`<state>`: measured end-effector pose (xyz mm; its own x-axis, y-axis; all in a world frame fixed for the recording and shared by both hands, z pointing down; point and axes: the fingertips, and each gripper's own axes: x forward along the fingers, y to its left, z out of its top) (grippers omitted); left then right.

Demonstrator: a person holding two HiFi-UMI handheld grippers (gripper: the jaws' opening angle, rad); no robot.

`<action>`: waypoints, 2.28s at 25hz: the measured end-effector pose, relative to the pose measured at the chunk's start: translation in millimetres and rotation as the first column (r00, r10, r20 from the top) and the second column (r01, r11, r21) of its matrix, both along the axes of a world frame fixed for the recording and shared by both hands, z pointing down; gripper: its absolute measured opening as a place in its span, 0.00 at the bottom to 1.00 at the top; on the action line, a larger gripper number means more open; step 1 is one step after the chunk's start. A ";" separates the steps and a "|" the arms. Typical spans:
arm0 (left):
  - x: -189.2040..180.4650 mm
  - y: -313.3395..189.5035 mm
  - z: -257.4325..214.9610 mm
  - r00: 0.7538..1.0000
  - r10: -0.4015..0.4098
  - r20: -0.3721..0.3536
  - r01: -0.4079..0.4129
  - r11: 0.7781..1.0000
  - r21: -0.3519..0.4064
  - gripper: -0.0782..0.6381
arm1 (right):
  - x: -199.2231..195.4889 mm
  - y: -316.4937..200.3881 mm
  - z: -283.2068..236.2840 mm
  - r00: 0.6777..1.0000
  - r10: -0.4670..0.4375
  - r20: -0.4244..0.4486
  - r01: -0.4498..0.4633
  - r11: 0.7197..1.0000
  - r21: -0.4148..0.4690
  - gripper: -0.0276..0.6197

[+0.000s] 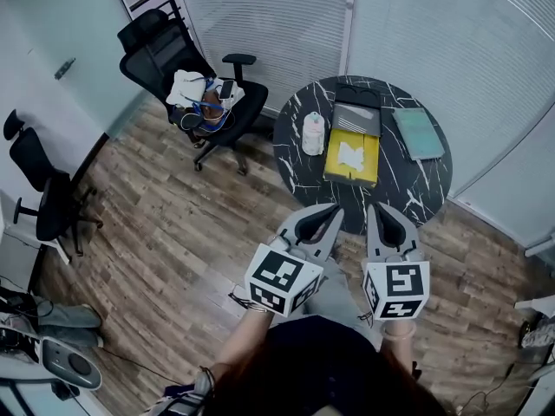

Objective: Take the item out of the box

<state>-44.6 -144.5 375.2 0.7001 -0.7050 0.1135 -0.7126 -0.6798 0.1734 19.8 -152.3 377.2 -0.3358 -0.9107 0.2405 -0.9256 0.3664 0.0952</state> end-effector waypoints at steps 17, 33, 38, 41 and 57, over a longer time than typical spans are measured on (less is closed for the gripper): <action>15.9 -89.3 -0.2 1.000 0.001 0.015 -0.001 1.000 -0.006 0.15 | 11.2 -89.4 9.7 0.999 -0.023 -0.030 0.022 0.999 -0.025 0.08; 20.5 -146.9 -0.7 1.000 0.009 0.026 -0.009 1.000 -0.012 0.15 | 17.6 -149.3 16.2 0.998 -0.022 -0.058 0.020 0.999 -0.046 0.08; 24.8 -163.0 -1.7 1.000 0.006 0.027 -0.006 1.000 -0.008 0.15 | 21.3 -165.8 28.9 0.996 -0.044 -0.080 0.038 0.997 -0.074 0.08; 28.2 -171.6 -1.7 1.000 0.003 0.030 -0.003 1.000 -0.005 0.15 | 23.3 -175.8 38.9 0.992 -0.063 -0.109 0.053 0.994 -0.096 0.08; 41.2 -216.3 2.5 0.999 -0.024 0.023 0.025 0.999 -0.022 0.15 | 25.5 -226.0 89.6 0.964 -0.191 -0.187 0.150 0.966 -0.212 0.08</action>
